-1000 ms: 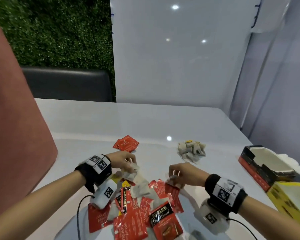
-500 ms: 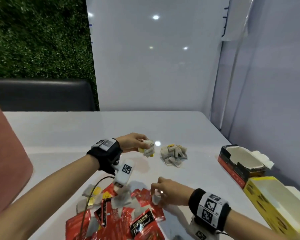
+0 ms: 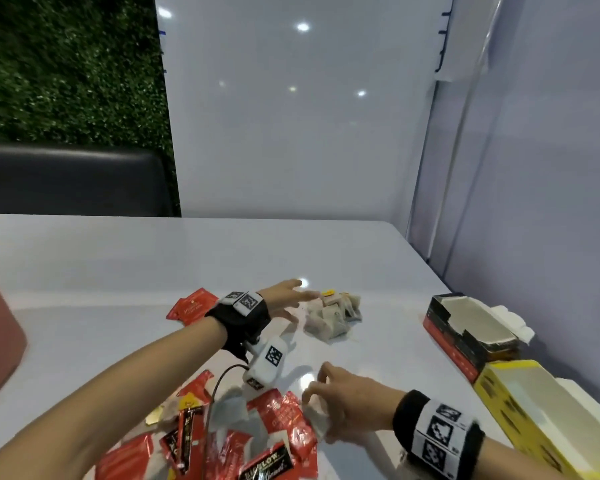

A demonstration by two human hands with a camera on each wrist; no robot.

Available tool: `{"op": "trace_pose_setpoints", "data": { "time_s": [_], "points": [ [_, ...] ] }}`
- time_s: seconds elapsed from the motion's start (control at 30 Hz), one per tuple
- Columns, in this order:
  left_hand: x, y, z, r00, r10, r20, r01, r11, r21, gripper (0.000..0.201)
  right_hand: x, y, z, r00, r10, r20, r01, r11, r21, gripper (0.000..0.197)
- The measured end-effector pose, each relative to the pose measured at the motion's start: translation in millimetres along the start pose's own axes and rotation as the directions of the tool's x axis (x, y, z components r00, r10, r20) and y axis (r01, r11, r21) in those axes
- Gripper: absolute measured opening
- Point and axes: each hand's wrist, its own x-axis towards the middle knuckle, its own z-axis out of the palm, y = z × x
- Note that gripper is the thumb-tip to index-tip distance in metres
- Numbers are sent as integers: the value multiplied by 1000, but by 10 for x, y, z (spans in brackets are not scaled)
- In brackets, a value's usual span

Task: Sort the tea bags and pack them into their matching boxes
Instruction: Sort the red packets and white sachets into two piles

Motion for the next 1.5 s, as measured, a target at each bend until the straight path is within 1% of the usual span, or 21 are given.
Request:
{"op": "trace_pose_setpoints", "data": {
  "time_s": [0.07,0.17,0.23,0.3,0.37,0.47,0.53,0.6,0.67,0.73,0.8,0.83,0.9,0.93,0.97,1.0,1.07,1.2,1.27,1.4,1.5],
  "points": [
    [-175,11,-195,999,30,-16,-30,1000,-9,66,69,-41,17,1000,-12,-2,12,1000,-4,48],
    [-553,-7,-510,998,53,35,-55,997,49,45,111,-44,-52,1000,-2,20,3,998,-58,31],
    [-830,-50,-732,997,40,71,-49,991,127,37,121,4,-161,1000,14,21,-13,997,-73,23],
    [-1121,-129,-935,997,13,81,-34,965,259,34,152,107,-337,999,48,-19,-48,998,34,15],
    [-1376,-247,-1091,997,-29,67,-1,914,405,37,255,234,-576,984,86,-158,-62,987,148,21],
    [-1670,-494,-1214,992,-129,9,105,845,524,46,466,353,-927,889,175,-423,-165,984,59,17],
    [-1791,-685,-1210,980,-196,-18,175,827,534,52,629,421,-1022,843,237,-483,-237,970,62,25],
    [-1862,-861,-1151,972,-232,-41,216,804,554,52,749,445,-999,854,313,-416,-305,948,88,33],
    [-1928,-990,-1075,968,-240,-74,237,779,581,46,807,419,-914,876,346,-337,-365,931,5,46],
    [-2010,-1083,-1002,969,-211,-130,246,763,598,39,783,308,-827,870,282,-405,-359,925,-126,52],
    [-2112,-1164,-945,961,-182,-207,272,747,607,40,670,101,-758,878,124,-463,-247,945,-215,51],
    [-2169,-1208,-913,954,-185,-237,295,727,619,49,599,-5,-703,898,57,-436,-173,958,-231,50],
    [-2271,-1276,-804,938,-231,-259,346,673,653,78,459,-215,-559,968,5,-253,-55,980,-191,49],
    [-2303,-1310,-739,934,-249,-256,357,642,678,96,398,-305,-472,993,20,-114,-38,987,-157,53],
    [-2322,-1342,-669,933,-256,-255,360,617,700,109,354,-375,-386,999,53,11,-51,990,-131,57],
    [-2334,-1368,-597,931,-254,-261,364,604,709,115,324,-429,-311,991,96,98,-85,990,-114,62],
    [-2341,-1396,-461,928,-234,-291,374,600,707,115,301,-508,-180,979,164,120,-157,985,-69,67],
    [-2307,-1455,-271,917,-167,-363,393,535,748,111,309,-599,58,970,240,29,-241,970,30,63],
    [-2288,-1483,-280,917,-168,-363,390,576,718,110,324,-613,127,962,272,6,-272,961,57,62],
    [-2303,-1508,-407,931,-170,-322,335,746,575,98,307,-634,136,956,291,45,-294,950,108,56],
    [-2362,-1496,-546,930,-181,-319,333,781,528,92,281,-612,132,959,278,57,-284,940,190,53]
  ]
}}
